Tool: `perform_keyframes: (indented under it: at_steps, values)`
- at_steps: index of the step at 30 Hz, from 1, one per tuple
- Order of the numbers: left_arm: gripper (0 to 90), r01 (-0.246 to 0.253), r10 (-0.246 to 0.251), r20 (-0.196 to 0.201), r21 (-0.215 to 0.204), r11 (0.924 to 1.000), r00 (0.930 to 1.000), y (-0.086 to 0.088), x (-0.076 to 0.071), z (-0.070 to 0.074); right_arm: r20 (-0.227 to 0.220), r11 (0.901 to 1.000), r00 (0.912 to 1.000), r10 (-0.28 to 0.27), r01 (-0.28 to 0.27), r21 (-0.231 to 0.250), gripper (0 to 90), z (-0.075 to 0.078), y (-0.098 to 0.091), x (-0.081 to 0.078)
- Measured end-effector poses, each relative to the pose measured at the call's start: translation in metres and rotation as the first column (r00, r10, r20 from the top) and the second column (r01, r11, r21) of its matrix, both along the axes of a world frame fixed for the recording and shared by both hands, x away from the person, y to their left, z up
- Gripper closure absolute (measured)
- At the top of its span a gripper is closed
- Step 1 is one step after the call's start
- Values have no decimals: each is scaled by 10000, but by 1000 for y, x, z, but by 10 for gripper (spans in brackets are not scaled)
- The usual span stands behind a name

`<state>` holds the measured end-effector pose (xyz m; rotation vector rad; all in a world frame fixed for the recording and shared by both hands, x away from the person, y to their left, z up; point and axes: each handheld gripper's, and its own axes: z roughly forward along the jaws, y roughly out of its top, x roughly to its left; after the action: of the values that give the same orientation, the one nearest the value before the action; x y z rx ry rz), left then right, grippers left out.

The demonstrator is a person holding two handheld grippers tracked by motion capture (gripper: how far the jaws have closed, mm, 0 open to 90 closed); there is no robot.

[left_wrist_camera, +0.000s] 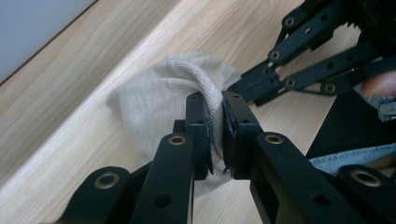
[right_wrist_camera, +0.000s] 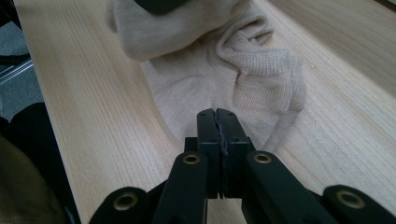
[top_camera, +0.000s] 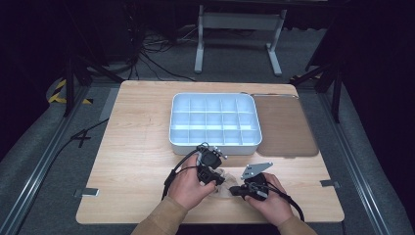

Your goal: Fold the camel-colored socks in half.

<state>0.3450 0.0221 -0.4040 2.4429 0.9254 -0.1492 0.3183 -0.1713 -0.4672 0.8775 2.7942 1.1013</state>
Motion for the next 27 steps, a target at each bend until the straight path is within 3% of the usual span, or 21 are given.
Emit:
perform_keyframes:
  at_steps: [14,18,20,23,27]
  values:
    - [803,315,-317,51,384,9988,9995,-24,0,-21,-57,10000,10000,47,-47,-67,879,1,1,1]
    - [625,185,-185,11,-196,9996,9998,-18,-1,-15,137,9997,9997,-180,183,-184,846,7,-4,-1]
    - [578,112,-107,108,-470,9988,9999,-13,-2,-10,129,9995,9995,-290,291,-116,839,14,-9,-1]
    - [558,-33,66,396,-827,9966,9992,0,-4,2,407,9985,9978,-529,535,-137,845,24,-17,0]
    - [557,-316,366,614,-795,9963,9974,10,-5,11,651,9973,9953,-716,703,209,864,38,-21,-2]
